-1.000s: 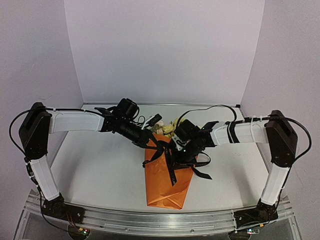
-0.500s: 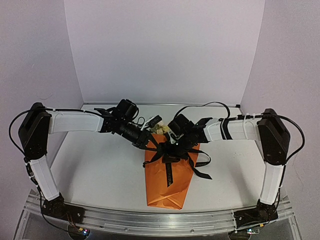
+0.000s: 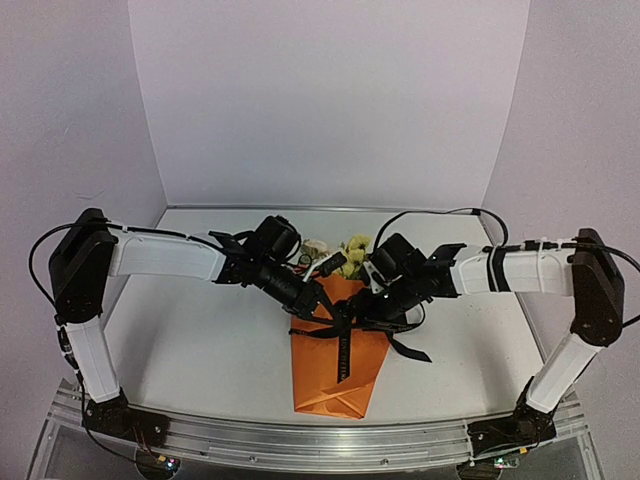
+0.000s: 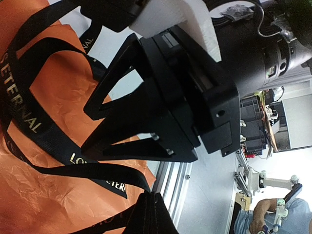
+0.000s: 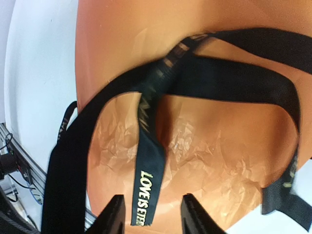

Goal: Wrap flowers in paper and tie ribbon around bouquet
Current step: Cross the ribbon over the folded bouquet.

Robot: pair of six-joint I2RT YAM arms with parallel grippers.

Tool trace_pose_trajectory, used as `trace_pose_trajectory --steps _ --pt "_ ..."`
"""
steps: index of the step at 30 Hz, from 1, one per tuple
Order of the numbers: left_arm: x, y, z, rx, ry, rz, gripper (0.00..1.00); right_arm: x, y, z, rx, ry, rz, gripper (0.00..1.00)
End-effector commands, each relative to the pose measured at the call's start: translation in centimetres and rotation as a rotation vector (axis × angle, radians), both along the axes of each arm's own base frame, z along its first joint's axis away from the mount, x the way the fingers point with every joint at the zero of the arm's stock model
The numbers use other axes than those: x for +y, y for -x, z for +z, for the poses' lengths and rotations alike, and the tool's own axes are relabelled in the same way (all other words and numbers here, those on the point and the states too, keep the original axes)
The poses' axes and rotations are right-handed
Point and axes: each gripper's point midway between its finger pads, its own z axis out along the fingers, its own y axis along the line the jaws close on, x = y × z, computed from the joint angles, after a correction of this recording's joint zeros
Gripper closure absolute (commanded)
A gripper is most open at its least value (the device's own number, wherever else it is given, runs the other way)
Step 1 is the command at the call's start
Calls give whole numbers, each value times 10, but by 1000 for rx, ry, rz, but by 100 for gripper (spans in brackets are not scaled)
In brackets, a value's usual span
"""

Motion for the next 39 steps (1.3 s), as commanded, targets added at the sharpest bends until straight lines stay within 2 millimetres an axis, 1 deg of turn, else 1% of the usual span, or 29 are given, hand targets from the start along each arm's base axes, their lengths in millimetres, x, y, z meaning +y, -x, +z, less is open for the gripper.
trace_pose_trajectory --steps 1,2,4,6,7,10,11,12,13,14,16,18,20,22,24,26,27,28,30,32,35,36,37,39 --pt "-7 -23 23 -95 44 62 100 12 -14 -11 -36 -10 13 48" --pt "-6 -25 25 -107 44 72 100 15 -17 -13 -43 -9 20 46" --pt "-4 -26 28 -118 46 83 100 20 -23 -16 -52 -4 22 43" --pt "-2 -27 27 -118 44 89 100 25 -28 -18 -54 -2 18 45" --pt "-2 -28 27 -117 42 89 100 26 -30 -19 -52 1 11 48" --pt "-1 -29 28 -119 44 91 100 29 -34 -17 -44 -11 -20 71" --pt "0 -29 29 -121 45 90 100 30 -35 -16 -45 -17 -32 83" --pt "0 -29 30 -123 46 89 100 30 -36 -13 -43 -24 -48 91" --pt "1 -29 31 -124 47 87 100 30 -36 -11 -41 -32 -64 98" --pt "1 -29 32 -126 47 84 100 30 -37 -8 -37 -40 -80 100" --pt "1 -26 36 -125 56 64 100 31 -40 -1 -32 -64 -127 100" --pt "1 -20 42 -115 76 24 100 36 -46 3 -27 -96 -173 100" --pt "1 -15 46 -113 93 -6 100 43 -56 3 -23 -133 -223 100" --pt "2 -11 47 -110 99 -31 100 51 -71 1 -24 -196 -294 100" --pt "3 -9 45 -101 95 -44 100 61 -92 3 -29 -316 -393 100" --pt "5 -8 40 -95 81 -39 100 61 -110 2 -38 -382 -475 100" --pt "6 -8 37 -92 73 -35 100 64 -116 1 -41 -409 -492 100" --pt "6 -9 35 -92 64 -26 100 67 -121 4 -48 -442 -504 100" --pt "7 -11 27 -84 43 -13 100 71 -127 8 -62 -488 -523 100" --pt "8 -13 18 -82 17 2 100 71 -129 11 -77 -515 -535 100" --pt "12 -16 5 -80 -15 38 99 53 -126 11 -131 -487 -547 100" --pt "12 -16 2 -73 -16 45 97 51 -125 12 -139 -484 -547 100" --pt "11 -17 0 -68 -14 52 93 51 -125 11 -133 -487 -542 100" --pt "9 -21 0 -81 -7 70 84 57 -124 12 -108 -505 -531 100"
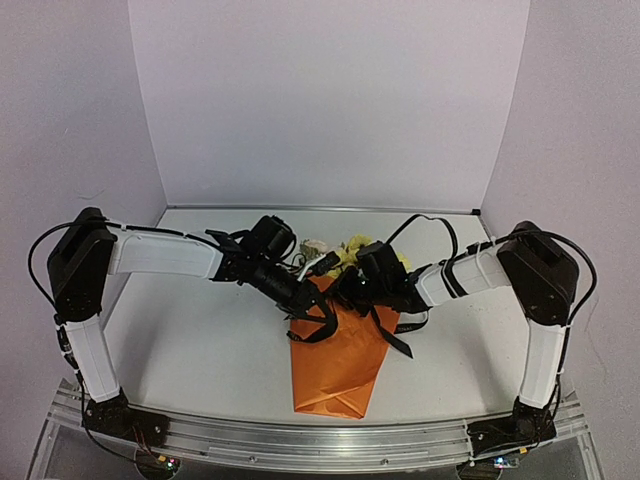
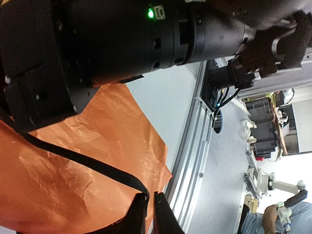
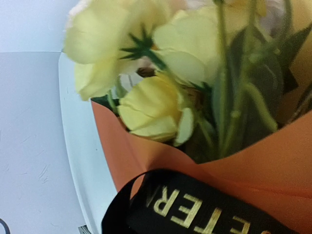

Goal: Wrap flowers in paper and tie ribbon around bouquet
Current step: Cross the ribbon over the folded bouquet.

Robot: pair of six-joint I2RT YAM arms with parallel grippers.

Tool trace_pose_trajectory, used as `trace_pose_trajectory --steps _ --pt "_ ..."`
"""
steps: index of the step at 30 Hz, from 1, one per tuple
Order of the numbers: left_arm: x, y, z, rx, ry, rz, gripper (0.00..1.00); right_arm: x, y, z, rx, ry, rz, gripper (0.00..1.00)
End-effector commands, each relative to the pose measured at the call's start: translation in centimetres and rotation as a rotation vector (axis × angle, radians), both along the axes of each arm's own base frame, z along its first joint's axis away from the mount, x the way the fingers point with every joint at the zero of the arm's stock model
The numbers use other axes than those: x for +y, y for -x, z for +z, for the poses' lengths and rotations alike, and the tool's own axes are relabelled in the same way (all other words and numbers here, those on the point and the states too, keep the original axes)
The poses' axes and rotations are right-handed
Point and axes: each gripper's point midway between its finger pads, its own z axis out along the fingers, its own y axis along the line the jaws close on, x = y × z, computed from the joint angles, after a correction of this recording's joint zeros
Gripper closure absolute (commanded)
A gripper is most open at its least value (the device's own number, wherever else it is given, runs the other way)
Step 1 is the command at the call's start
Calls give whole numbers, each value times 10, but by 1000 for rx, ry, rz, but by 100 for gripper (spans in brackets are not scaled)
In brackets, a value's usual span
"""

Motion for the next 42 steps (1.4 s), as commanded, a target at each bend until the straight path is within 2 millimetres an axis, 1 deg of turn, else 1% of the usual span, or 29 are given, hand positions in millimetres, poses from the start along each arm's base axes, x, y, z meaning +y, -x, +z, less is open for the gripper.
trace_pose_trajectory --steps 1,2,4,6,9,10,12,14,17,19,20,22,25,27,28,31,36,42 --pt "-2 -11 14 -55 44 48 75 8 -9 34 -66 -90 -17 100" --pt "-3 -14 19 -68 54 61 65 8 -9 32 -63 -89 -16 100" --pt "-1 -21 31 -113 71 99 60 5 -7 29 -57 -84 -13 100" --pt "4 -25 43 -160 80 128 50 6 -4 29 -55 -82 3 100" --pt "15 -31 53 -239 53 162 46 5 -3 26 -53 -75 7 100" --pt "19 -33 54 -269 36 174 45 5 -3 26 -51 -77 9 100" --pt "34 -40 55 -335 -8 222 45 7 -3 25 -47 -81 14 100" --pt "54 -54 41 -380 -95 293 45 9 -3 25 -44 -87 18 100" --pt "84 -75 8 -345 -233 381 46 11 -3 24 -39 -94 24 100" --pt "95 -80 -15 -273 -291 416 47 12 -3 25 -39 -99 28 100" --pt "98 -79 -24 -227 -299 426 48 13 -3 26 -40 -101 29 100" --pt "97 -75 -34 -175 -285 423 48 13 -2 26 -39 -102 33 100" --pt "99 -71 -47 -170 -277 423 43 13 -1 25 -35 -103 38 100" --pt "100 -75 -56 -170 -293 420 43 13 -1 23 -32 -106 35 100" --pt "98 -75 -61 -164 -299 409 46 14 -1 23 -32 -107 36 100" --pt "91 -74 -67 -157 -284 362 47 13 -1 23 -33 -108 36 100" --pt "84 -75 -77 -152 -298 319 46 14 -2 22 -29 -112 36 100" --pt "71 -78 -73 -140 -258 282 43 15 -2 19 -23 -113 33 100"
